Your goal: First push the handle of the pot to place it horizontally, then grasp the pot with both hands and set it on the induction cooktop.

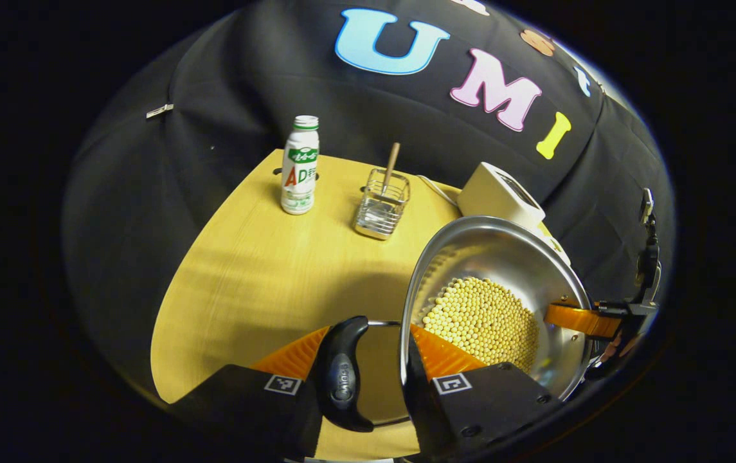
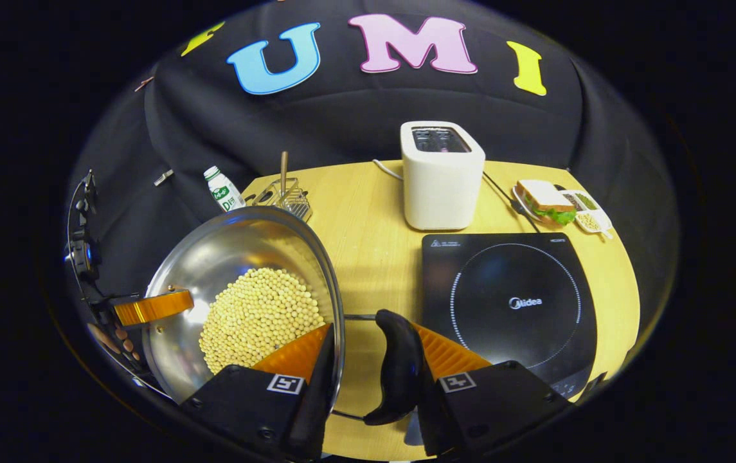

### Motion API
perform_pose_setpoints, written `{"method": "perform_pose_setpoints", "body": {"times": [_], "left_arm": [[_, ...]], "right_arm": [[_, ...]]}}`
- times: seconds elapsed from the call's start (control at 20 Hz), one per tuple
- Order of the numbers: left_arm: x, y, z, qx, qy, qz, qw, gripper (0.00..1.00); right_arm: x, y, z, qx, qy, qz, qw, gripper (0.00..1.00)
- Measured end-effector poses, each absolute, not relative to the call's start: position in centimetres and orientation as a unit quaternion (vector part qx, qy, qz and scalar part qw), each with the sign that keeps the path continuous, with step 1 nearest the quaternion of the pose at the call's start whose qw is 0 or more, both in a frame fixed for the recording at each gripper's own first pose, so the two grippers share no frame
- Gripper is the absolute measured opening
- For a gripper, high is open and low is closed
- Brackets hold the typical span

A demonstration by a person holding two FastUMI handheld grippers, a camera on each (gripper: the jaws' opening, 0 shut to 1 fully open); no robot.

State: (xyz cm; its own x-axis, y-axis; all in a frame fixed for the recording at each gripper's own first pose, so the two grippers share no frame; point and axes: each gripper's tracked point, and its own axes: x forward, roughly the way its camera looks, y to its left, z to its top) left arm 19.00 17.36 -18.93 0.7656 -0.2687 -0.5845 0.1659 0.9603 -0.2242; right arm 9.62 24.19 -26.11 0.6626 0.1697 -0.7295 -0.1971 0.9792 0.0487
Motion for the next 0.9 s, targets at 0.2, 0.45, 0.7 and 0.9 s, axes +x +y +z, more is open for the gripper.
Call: {"method": "perform_pose_setpoints", "body": {"times": [0.2,0.45,0.7,0.9], "left_arm": [[18.7,14.2,-18.1,-0.082,0.32,-0.122,0.936,0.59],[18.9,9.5,-16.7,-0.066,0.316,-0.131,0.937,0.59],[19.5,4.4,-16.7,-0.068,0.318,-0.14,0.935,0.59],[20.3,0.5,-17.0,-0.069,0.319,-0.145,0.934,0.59]], "right_arm": [[9.9,21.3,-24.5,-0.015,0.393,0.099,0.914,0.61],[10.4,16.9,-23.2,-0.005,0.392,0.09,0.916,0.61],[11.7,12.1,-22.3,-0.004,0.389,0.085,0.917,0.61],[13.0,8.3,-22.1,-0.003,0.391,0.08,0.917,0.61]]}}
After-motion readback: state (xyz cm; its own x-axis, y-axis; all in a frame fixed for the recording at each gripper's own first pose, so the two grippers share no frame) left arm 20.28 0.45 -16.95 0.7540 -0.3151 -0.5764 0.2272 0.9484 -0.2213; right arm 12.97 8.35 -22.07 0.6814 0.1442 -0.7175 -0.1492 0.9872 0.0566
